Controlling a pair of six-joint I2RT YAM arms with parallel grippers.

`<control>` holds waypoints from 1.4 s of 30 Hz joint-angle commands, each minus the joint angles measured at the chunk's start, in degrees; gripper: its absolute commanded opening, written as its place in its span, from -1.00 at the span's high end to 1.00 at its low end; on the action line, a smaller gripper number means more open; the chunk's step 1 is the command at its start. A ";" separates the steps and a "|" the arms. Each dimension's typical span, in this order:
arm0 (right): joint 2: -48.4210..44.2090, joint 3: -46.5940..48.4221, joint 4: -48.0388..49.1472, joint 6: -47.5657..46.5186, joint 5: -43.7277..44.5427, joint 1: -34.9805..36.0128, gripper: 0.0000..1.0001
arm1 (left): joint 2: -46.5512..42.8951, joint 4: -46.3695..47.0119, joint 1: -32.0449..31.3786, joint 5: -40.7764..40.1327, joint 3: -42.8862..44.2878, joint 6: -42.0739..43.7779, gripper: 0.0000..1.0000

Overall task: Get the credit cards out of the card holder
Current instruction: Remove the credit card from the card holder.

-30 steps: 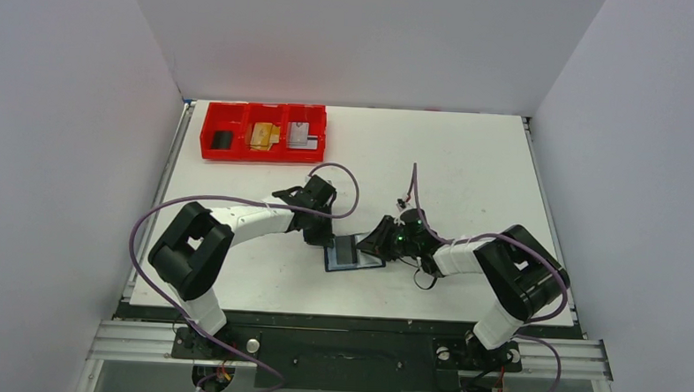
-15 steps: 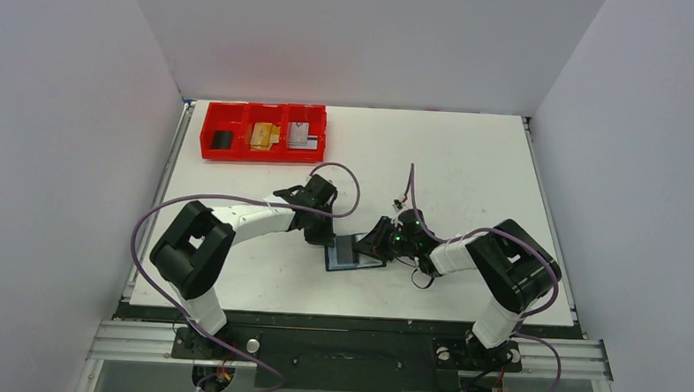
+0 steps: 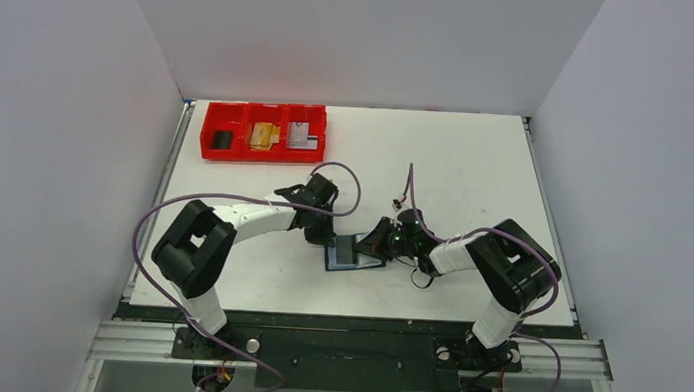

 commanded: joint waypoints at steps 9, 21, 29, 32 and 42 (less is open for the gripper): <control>-3.40 -1.03 -3.19 -3.49 3.17 -0.81 1.00 | 3.72 -4.13 -0.19 -4.79 -0.48 2.67 1.00; -6.68 -2.24 -7.09 -5.47 4.97 -2.31 1.00 | 3.50 -4.54 -0.06 -5.09 -0.22 3.00 1.00; -9.70 -3.53 -9.17 -6.90 5.62 -4.08 1.00 | 3.06 -4.80 -0.10 -5.33 0.23 3.12 1.00; -10.62 -3.50 -9.97 -7.22 5.61 -4.16 1.00 | 2.40 -4.84 -0.18 -5.08 0.32 3.01 1.00; -14.32 -3.44 -12.44 -7.45 5.44 -4.81 1.00 | 1.17 -5.61 -0.26 -5.14 2.23 3.06 1.00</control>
